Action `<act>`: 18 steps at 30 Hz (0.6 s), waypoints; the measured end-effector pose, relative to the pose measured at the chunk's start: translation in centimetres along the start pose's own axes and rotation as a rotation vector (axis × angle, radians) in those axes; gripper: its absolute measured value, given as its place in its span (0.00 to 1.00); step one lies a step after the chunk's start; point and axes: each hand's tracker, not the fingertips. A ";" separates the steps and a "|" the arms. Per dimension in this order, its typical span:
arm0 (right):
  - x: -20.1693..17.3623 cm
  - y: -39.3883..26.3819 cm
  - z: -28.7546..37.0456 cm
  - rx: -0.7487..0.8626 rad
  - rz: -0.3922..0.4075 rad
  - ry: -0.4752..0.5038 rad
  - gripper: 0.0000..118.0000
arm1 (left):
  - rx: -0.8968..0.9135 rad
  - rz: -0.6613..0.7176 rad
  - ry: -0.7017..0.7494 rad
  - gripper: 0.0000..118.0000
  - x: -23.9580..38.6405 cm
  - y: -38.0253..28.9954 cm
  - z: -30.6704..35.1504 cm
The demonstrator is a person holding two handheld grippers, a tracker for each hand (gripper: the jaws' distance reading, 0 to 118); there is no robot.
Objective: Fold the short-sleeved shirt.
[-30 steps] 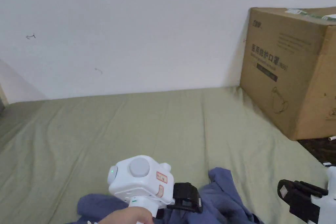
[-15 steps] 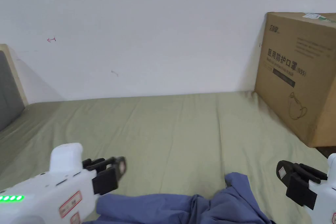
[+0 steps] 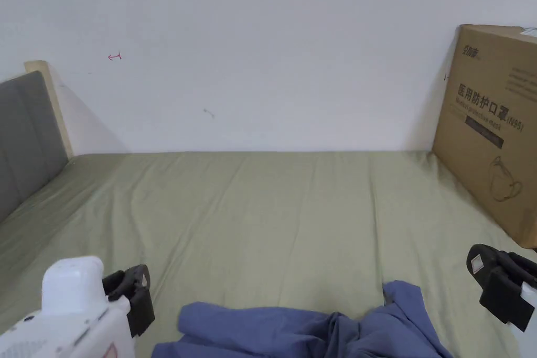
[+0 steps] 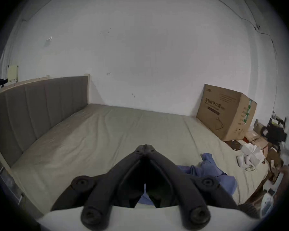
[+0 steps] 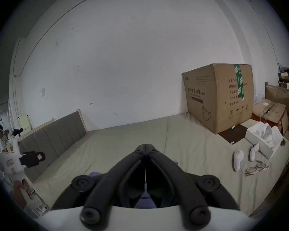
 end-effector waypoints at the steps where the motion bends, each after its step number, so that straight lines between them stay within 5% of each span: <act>1: 0.1 0.0 -0.1 -0.010 -0.003 0.012 0.00 | -0.091 0.022 -0.026 0.00 -0.6 1.0 -2.2; 6: 0.3 -0.5 -1.2 -0.072 0.060 0.026 0.00 | -0.638 0.229 -0.114 0.02 -4.3 -0.5 -16.9; 8: 0.7 -0.9 -1.9 -0.098 0.069 0.030 0.00 | -0.718 0.147 -0.040 0.50 -4.3 -2.1 -21.1; 9: 0.9 -1.2 -2.3 -0.112 0.072 0.028 0.00 | -0.725 0.086 0.025 0.65 -4.1 -2.9 -22.9; 10: 1.2 -1.5 -2.8 -0.127 0.073 0.022 0.00 | -0.748 0.035 0.040 0.65 -3.9 -3.8 -24.6; 11: 1.4 -1.8 -3.2 -0.139 0.073 0.016 0.00 | -0.771 0.009 0.017 0.94 -3.5 -5.1 -25.6; 12: 1.8 -2.1 -3.6 -0.152 0.071 0.010 0.00 | -0.785 -0.003 -0.011 1.00 -3.4 -6.0 -26.8; 18: 4.0 -3.8 -7.0 -0.234 0.042 -0.023 0.00 | -0.949 -0.034 -0.096 0.96 -1.6 -11.9 -30.7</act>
